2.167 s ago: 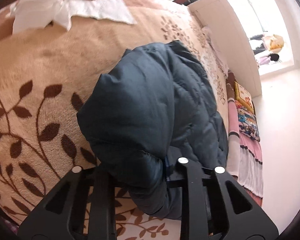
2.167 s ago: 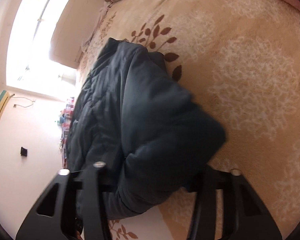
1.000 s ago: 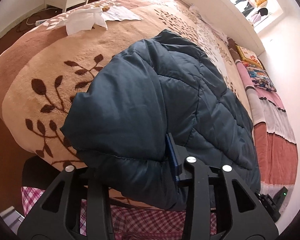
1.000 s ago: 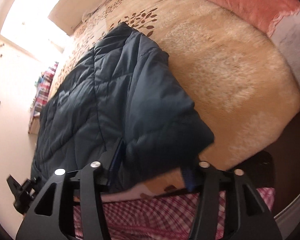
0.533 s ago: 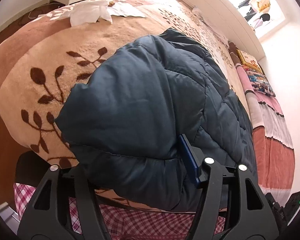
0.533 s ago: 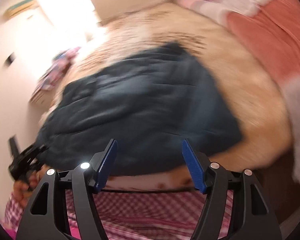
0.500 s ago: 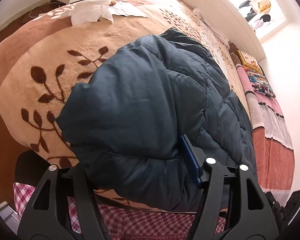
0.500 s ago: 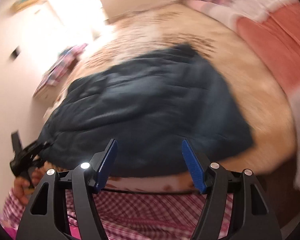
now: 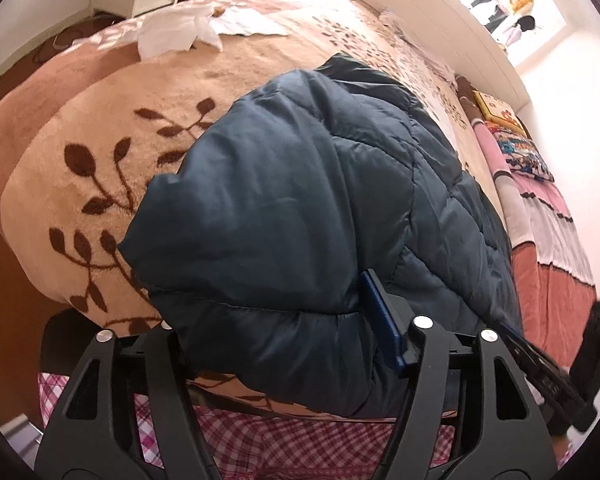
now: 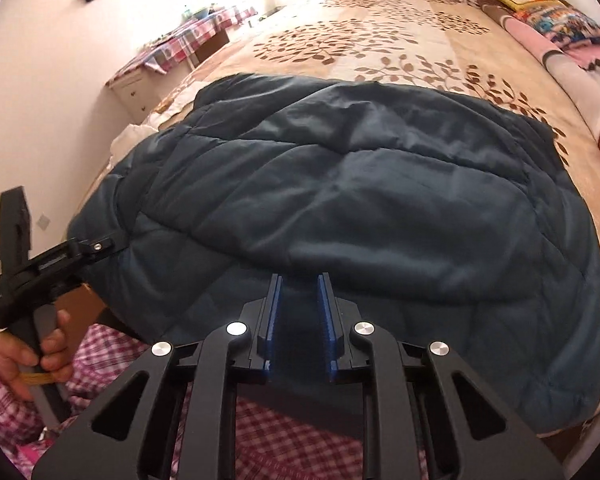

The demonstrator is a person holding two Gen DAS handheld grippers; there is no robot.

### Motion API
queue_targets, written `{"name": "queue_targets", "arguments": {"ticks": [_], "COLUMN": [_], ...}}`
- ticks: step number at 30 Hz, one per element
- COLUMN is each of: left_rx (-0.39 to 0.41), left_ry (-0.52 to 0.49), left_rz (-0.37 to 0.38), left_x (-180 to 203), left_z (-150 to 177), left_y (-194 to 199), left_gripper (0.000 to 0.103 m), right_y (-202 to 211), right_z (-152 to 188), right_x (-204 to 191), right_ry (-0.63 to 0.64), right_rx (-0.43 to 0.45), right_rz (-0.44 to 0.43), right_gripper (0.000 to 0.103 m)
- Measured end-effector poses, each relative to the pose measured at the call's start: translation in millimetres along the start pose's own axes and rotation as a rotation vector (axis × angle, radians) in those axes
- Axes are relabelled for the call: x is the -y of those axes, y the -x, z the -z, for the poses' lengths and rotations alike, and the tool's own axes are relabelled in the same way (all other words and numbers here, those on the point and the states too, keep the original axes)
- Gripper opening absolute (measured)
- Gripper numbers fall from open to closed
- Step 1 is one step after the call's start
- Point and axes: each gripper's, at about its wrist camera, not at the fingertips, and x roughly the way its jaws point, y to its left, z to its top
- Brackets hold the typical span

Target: Fold large clothes

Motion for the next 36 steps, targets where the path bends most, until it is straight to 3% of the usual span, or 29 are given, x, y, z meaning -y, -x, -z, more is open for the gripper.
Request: {"name": "queue_targets", "arguments": {"ticks": [5, 8, 15, 22, 28, 31, 36], "left_rx": [0.051, 0.075, 0.125, 0.120, 0.124, 0.124, 0.141], "left_ry": [-0.060, -0.078, -0.132, -0.114, -0.127, -0.115, -0.128], "left_rz": [0.021, 0.034, 0.037, 0.035, 0.044, 0.060, 0.107], "left_x": [11.3, 16.4, 30.0, 27.5, 27.3, 26.7, 31.6], "left_z": [-0.6, 0.6, 4.3, 4.4, 3.9, 3.2, 1.4], "left_y": [9.8, 14.0, 24.5, 25.5, 26.3, 28.3, 36.4], "left_gripper": [0.033, 0.025, 0.022, 0.021, 0.021, 0.021, 0.021], "right_y": [-31.6, -42.3, -58.5, -42.0, -1.8, -13.3, -72.6], "right_z": [-2.9, -4.7, -6.2, -11.6, -36.4, -64.1, -84.6], "right_x": [9.9, 15.9, 32.6, 37.2, 48.8, 59.7, 69.3], "right_ry": [-0.039, -0.065, -0.134, -0.155, -0.166, -0.179, -0.193], "right_rx": [-0.083, -0.114, -0.159, -0.147, -0.016, -0.011, -0.127], "right_rz": [0.002, -0.013, -0.056, -0.098, -0.120, -0.104, -0.048], "right_gripper": [0.018, 0.018, 0.017, 0.016, 0.016, 0.016, 0.014]}}
